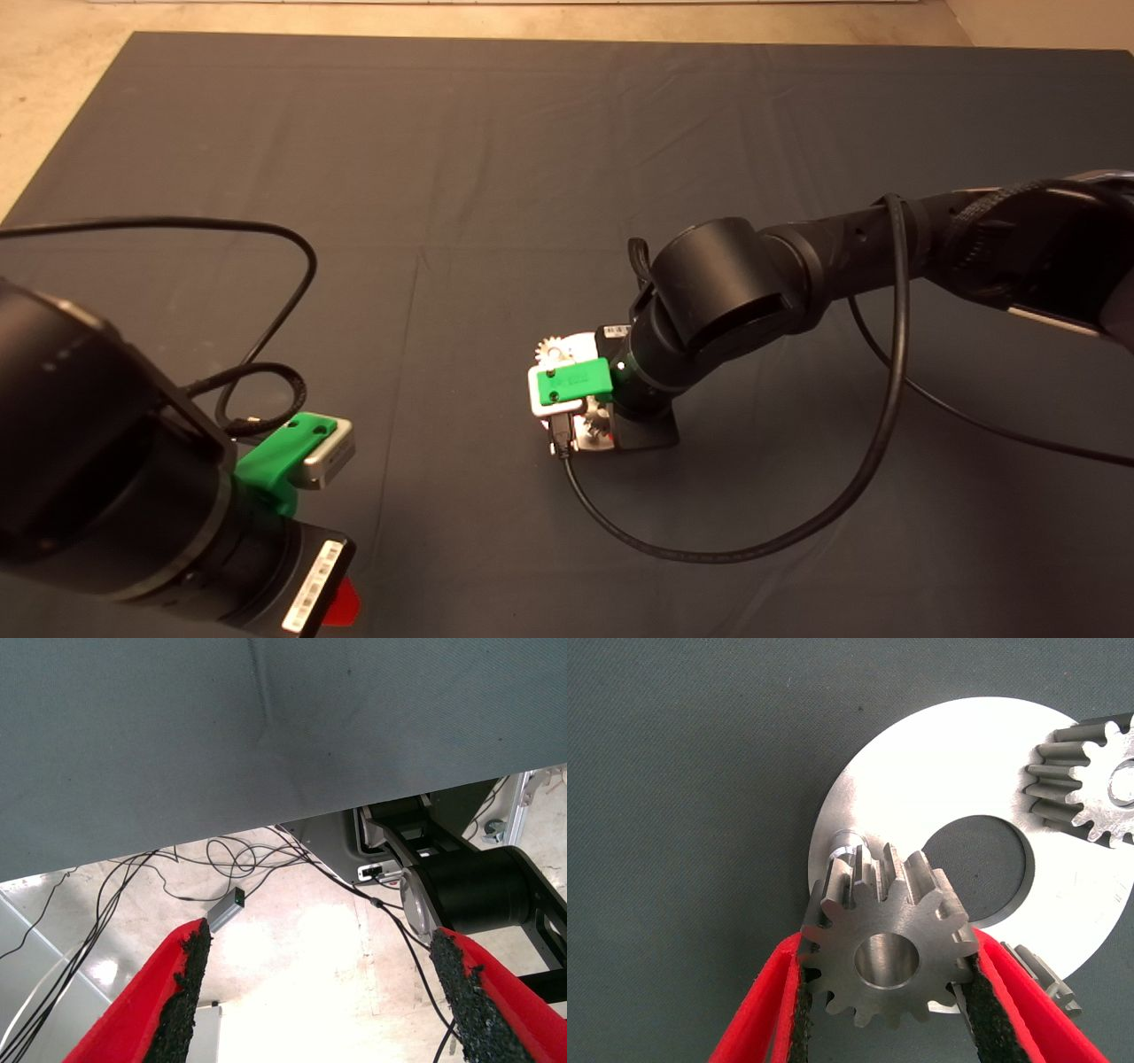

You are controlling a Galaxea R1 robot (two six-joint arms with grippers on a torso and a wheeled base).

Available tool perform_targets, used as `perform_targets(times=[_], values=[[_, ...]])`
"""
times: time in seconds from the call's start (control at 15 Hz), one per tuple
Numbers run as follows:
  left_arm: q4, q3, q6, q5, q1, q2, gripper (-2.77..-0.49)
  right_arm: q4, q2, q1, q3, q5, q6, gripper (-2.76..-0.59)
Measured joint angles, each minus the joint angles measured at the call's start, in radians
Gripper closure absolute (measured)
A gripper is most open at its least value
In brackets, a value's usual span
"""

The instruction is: Install three planetary gears onto the carrier pins

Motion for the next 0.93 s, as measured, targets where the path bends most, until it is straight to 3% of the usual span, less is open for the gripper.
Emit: perform_targets(times=[0.6, 0.93], values=[[0.0, 0.0, 0.0, 0.0, 0.0, 0.0, -1.75, 0.0, 0.003, -0.003, 0.0, 0.0, 0.0, -1.04], [0.0, 0.0, 0.0, 0.0, 0.0, 0.0, -1.75, 0.001, 0.003, -0.019, 0.0, 0.0, 0.0, -1.04]])
